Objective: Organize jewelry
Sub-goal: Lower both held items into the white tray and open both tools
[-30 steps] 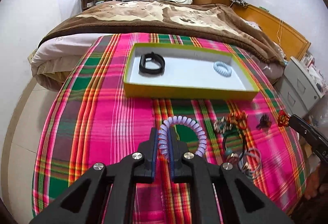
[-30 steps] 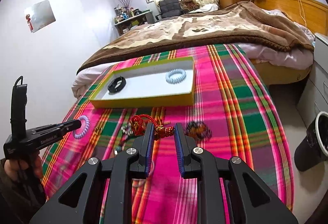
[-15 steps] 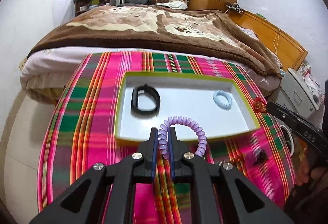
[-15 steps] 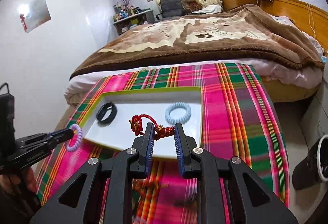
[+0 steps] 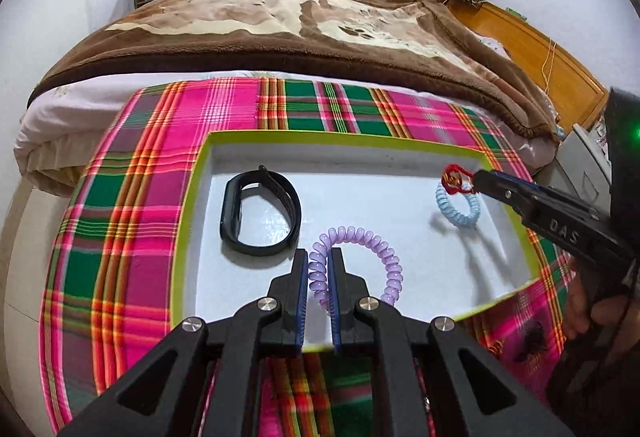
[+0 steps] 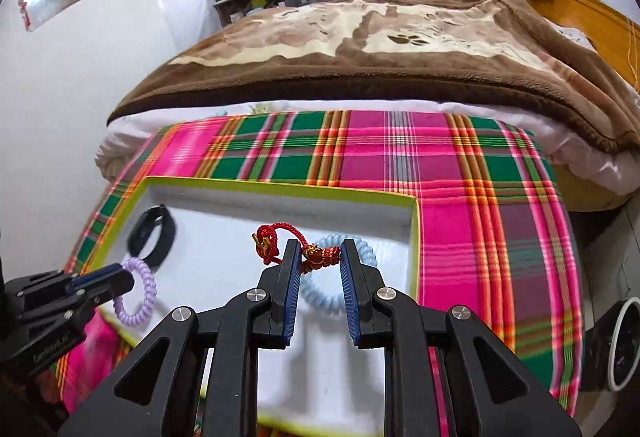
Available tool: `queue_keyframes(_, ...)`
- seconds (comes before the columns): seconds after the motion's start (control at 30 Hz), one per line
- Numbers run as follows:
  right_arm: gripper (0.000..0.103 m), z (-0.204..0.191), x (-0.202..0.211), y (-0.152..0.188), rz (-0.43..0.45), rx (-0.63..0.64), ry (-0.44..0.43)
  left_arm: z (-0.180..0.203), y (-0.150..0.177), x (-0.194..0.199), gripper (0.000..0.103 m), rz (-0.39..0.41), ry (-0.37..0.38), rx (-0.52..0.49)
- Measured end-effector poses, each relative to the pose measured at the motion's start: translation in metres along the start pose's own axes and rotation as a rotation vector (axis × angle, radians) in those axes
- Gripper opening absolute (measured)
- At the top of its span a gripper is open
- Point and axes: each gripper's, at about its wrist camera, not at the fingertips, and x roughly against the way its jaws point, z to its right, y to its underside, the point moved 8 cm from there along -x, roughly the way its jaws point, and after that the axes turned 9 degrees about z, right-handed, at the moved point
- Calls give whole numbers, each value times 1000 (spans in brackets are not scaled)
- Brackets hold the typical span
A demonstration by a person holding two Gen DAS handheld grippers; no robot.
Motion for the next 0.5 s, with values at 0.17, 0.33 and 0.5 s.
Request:
queue_keyframes(0.17,21,-3,-16,-1,-29,18,-7,-3,0,-11,10,-12,-18,-4)
queue_keyframes(0.33,21,-5,-28,-1,-51,41,1,-2,4,-21,10,-42,-17,1)
queue_keyframes(0.5,21,-3,-33,0,-64,45,5,-3,6,-26,10,-54,-22,3)
